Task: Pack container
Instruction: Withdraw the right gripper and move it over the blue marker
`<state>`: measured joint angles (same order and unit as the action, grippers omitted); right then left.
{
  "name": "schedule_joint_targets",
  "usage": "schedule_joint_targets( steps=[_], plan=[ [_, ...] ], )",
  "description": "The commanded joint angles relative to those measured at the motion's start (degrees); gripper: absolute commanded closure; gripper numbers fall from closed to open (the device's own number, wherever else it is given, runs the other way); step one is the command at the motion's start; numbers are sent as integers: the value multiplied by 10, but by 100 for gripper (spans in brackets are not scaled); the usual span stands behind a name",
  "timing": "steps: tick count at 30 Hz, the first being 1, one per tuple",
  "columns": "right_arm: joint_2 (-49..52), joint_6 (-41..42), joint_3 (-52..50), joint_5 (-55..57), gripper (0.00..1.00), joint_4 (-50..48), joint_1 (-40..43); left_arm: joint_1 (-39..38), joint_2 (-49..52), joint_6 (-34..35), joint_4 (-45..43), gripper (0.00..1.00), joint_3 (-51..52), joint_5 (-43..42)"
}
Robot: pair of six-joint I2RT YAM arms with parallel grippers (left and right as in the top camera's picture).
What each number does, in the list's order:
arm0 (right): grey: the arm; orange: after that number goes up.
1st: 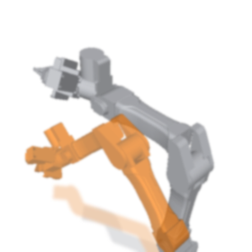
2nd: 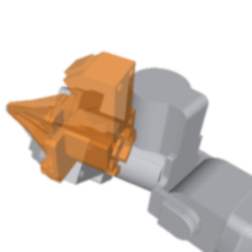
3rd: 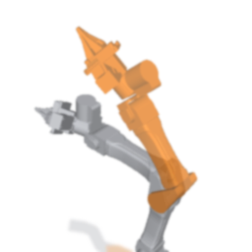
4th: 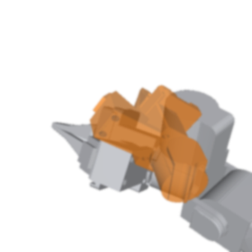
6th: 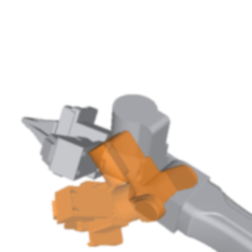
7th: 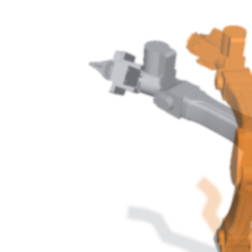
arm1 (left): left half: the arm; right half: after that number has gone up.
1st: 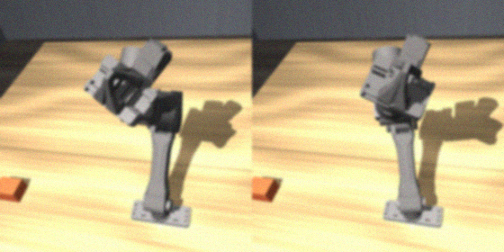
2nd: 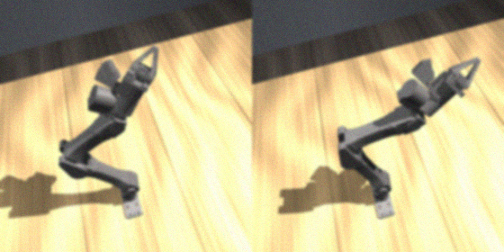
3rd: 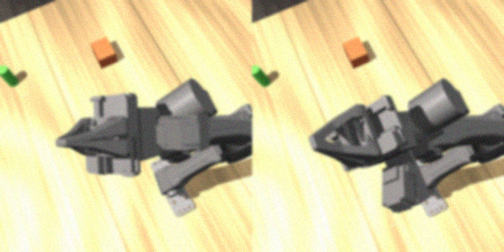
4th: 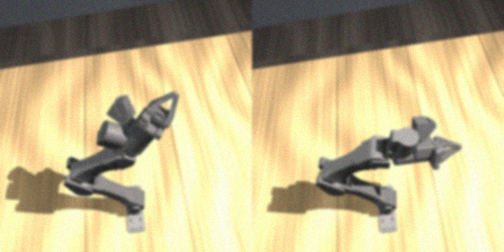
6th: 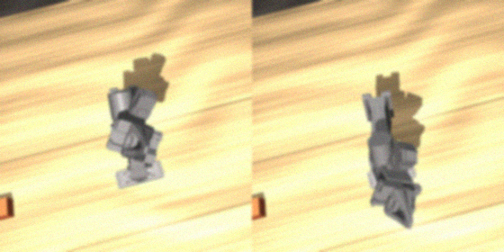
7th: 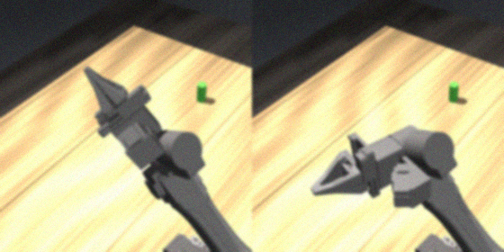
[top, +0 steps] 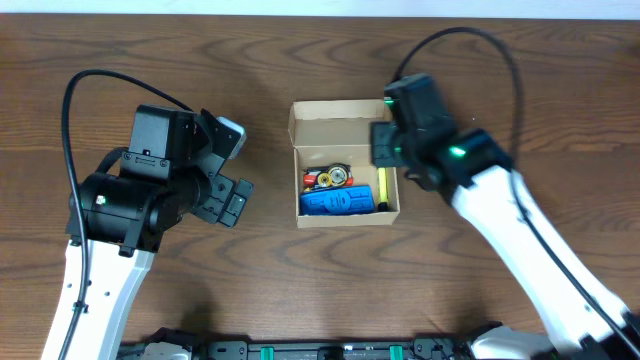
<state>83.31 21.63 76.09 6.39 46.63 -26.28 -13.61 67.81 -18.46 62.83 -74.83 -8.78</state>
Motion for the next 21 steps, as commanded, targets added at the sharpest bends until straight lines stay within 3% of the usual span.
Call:
schedule_joint_targets(
  steps=[1, 13, 21],
  plan=[
    [-25, -103, 2, 55, 46, 5, 47, 2, -2, -6, 2, 5, -5, 2],
    [66, -242, -1, 52, 44, 0, 219, 2, -2, -6, 2, 5, -5, 2],
    [173, -300, -1, -39, 46, -44, 283, 2, -2, -6, 2, 5, -5, 2]
  ],
)
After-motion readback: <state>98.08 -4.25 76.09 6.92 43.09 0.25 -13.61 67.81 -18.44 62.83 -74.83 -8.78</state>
